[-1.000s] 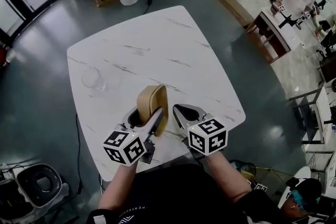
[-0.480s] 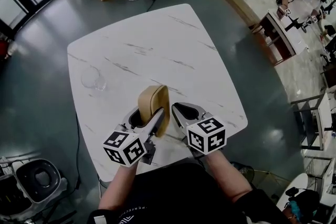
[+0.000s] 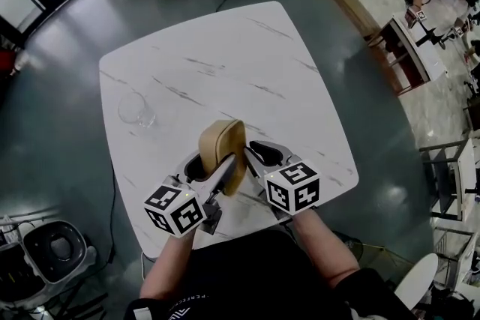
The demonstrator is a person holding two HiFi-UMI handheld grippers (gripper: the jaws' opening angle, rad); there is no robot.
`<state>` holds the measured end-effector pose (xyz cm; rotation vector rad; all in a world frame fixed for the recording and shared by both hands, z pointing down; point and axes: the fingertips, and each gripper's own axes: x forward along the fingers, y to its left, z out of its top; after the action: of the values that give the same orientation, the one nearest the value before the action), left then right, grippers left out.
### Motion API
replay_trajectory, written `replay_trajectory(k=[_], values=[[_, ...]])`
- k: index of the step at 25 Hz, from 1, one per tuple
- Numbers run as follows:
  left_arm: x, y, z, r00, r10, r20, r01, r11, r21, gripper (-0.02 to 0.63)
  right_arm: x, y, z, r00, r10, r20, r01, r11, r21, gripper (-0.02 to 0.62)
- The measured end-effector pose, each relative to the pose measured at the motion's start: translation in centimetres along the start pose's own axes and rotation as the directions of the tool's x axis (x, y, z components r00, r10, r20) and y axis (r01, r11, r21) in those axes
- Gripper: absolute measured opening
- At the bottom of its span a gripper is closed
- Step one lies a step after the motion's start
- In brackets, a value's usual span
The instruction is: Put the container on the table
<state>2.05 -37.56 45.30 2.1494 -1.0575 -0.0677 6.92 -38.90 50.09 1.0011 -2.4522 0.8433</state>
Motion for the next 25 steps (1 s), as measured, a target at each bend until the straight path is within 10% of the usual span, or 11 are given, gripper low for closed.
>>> replay_trajectory(k=[17,25], values=[[-0.8,0.4,0.4,0.994,-0.109,-0.004,0.109,0.994,-0.023,0.256,3.1,0.5,-1.2,0.996,0.046,-0.07,-0.046,0.999,0.004,0.063],[-1.0,2.9,-0.3,0.998,0.05,-0.035,-0.048,0.997,0.066,0.261,3.0,1.3,-0.7,0.994,0.081,-0.067,-0.079,0.996,0.042,0.031]])
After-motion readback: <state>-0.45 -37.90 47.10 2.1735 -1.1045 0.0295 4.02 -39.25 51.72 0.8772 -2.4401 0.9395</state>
